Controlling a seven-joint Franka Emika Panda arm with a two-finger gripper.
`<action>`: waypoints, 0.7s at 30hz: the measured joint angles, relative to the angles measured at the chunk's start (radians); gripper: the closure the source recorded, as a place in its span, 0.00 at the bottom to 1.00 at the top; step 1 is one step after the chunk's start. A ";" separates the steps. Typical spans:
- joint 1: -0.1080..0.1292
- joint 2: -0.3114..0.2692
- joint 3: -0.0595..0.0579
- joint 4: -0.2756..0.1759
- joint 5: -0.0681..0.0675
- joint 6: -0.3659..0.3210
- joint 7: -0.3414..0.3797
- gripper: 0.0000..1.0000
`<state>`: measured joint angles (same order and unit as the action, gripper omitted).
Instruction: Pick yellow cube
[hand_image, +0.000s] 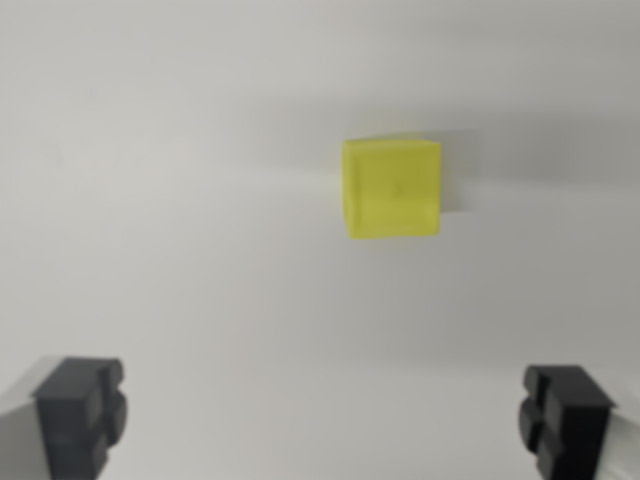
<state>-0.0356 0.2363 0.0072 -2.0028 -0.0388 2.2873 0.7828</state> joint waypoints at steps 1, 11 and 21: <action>-0.001 0.004 0.000 -0.001 0.000 0.005 -0.002 0.00; -0.012 0.047 0.000 -0.009 0.004 0.049 -0.016 0.00; -0.022 0.093 0.000 -0.011 0.008 0.091 -0.032 0.00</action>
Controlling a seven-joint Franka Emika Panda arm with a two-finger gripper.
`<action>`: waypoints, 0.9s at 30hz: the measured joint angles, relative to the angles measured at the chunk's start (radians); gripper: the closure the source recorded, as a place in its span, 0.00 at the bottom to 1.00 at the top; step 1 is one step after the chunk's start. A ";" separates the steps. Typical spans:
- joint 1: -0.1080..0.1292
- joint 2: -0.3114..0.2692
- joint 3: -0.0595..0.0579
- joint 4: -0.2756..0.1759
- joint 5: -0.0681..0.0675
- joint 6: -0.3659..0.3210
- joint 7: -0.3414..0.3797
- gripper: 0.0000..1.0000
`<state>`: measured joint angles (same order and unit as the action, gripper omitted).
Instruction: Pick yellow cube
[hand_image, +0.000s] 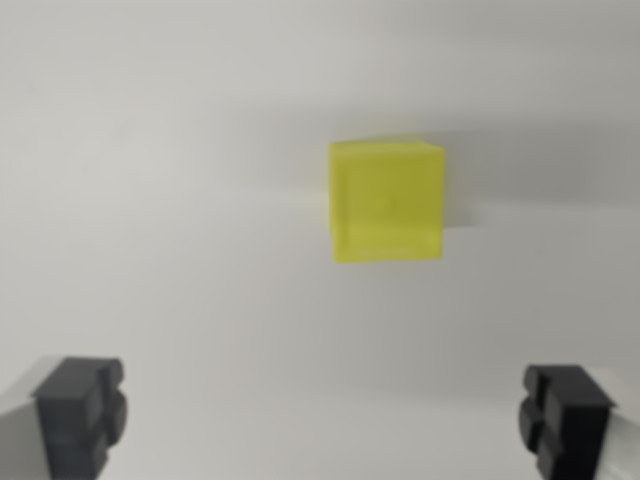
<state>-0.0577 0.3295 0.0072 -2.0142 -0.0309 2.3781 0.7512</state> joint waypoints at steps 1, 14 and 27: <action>-0.001 0.004 0.000 0.000 0.000 0.004 -0.001 0.00; -0.014 0.070 0.000 0.004 0.005 0.055 -0.021 0.00; -0.027 0.136 0.000 0.017 0.010 0.101 -0.041 0.00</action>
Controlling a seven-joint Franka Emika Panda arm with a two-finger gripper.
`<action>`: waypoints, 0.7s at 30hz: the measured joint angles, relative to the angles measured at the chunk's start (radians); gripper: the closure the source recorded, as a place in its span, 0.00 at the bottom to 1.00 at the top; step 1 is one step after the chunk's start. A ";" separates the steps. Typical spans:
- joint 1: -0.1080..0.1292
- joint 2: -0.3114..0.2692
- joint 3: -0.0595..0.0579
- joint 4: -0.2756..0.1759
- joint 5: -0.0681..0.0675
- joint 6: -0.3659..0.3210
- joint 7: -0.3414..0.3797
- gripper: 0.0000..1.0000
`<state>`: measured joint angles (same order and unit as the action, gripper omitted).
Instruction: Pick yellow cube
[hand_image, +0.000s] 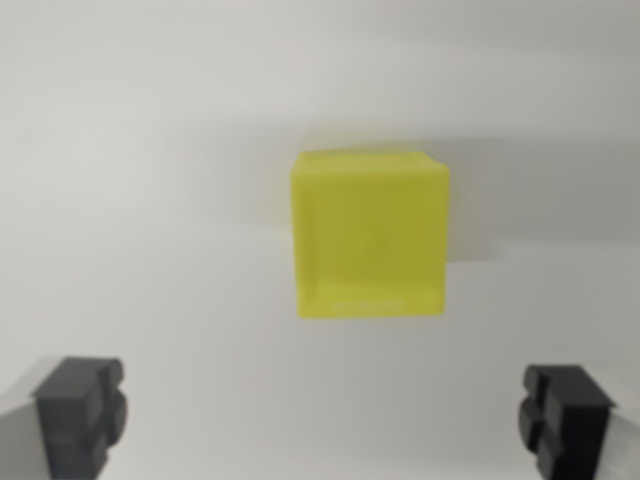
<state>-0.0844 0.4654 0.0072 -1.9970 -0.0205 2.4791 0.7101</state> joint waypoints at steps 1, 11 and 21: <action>-0.001 0.006 0.000 0.001 0.000 0.003 -0.002 0.00; -0.011 0.062 0.000 0.018 0.005 0.036 -0.017 0.00; -0.021 0.120 0.000 0.039 0.009 0.066 -0.034 0.00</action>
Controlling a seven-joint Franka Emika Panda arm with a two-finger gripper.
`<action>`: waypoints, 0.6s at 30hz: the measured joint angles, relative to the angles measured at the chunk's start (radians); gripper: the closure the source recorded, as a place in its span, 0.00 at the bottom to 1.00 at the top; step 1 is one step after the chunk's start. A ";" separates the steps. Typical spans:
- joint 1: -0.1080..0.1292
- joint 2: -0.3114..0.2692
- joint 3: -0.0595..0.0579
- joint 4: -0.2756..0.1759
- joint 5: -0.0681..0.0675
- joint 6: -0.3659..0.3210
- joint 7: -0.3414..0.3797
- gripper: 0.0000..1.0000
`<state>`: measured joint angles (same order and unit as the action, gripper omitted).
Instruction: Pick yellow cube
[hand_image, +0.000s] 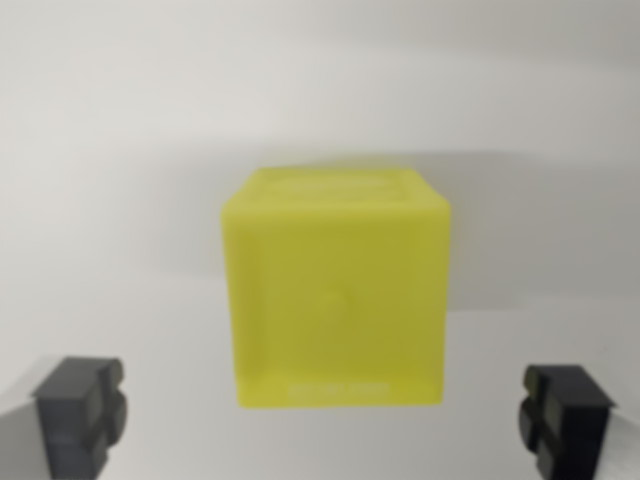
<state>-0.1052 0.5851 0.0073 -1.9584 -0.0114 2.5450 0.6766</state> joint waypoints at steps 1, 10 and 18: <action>-0.001 0.005 0.000 0.002 0.000 0.002 -0.002 0.00; -0.004 0.017 0.000 0.011 0.003 0.004 -0.009 0.00; -0.004 0.055 0.000 0.020 0.003 0.032 -0.009 0.00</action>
<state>-0.1093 0.6402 0.0074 -1.9388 -0.0082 2.5769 0.6679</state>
